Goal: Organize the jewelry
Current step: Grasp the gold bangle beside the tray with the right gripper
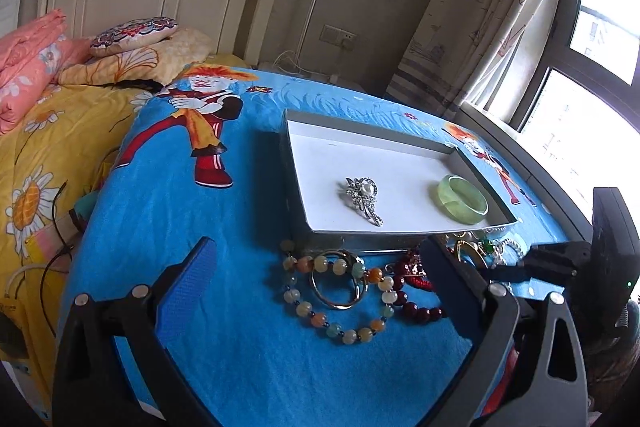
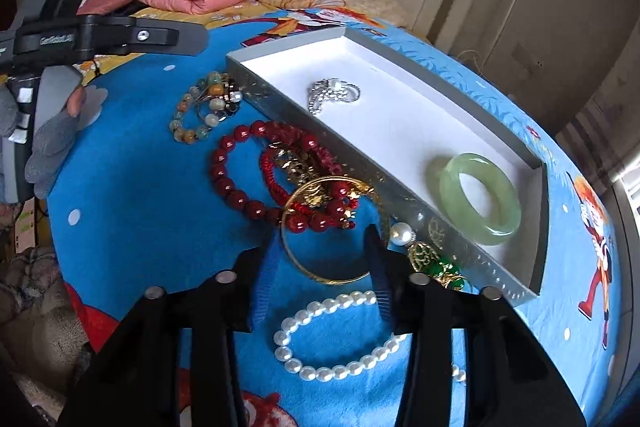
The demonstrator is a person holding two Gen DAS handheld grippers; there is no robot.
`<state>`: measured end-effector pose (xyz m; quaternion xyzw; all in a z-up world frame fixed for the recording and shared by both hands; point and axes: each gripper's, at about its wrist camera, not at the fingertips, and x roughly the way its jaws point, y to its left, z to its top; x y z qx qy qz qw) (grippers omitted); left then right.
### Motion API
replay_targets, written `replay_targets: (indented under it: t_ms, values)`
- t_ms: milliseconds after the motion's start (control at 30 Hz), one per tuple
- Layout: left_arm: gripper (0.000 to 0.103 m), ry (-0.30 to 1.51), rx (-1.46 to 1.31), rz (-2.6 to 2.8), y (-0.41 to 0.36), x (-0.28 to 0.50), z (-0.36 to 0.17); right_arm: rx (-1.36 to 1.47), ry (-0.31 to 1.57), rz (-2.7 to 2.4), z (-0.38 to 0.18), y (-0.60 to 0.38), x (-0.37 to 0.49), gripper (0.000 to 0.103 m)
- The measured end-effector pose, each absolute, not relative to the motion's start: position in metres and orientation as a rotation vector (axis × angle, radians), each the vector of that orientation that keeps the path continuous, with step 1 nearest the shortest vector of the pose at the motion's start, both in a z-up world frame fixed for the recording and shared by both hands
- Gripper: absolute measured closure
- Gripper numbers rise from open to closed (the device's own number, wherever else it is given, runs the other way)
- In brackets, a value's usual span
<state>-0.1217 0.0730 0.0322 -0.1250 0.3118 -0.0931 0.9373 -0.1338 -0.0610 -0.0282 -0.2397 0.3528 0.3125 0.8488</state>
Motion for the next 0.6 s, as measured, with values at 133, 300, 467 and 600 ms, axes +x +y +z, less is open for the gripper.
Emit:
replay_targets:
  t_ms: [133,300,467,600]
  values:
    - [0.003,0.637,-0.255,-0.201,0.073,-0.122,0.032,-0.496,0.691,0.677,-0.025,-0.067,-0.148,0.092]
    - [0.003,0.652,-0.178,-0.259,0.058,-0.126,0.033,-0.354,0.643,0.685,-0.014,-0.088,-0.146,0.095]
    - [0.003,0.728,-0.068,-0.279,0.035,-0.121,0.026,-0.263,0.632,0.681,-0.009,-0.101,-0.14,0.095]
    - [0.003,0.777,-0.009,-0.261,0.024,-0.117,0.019,-0.234,0.637,0.677,-0.008,-0.101,-0.135,0.095]
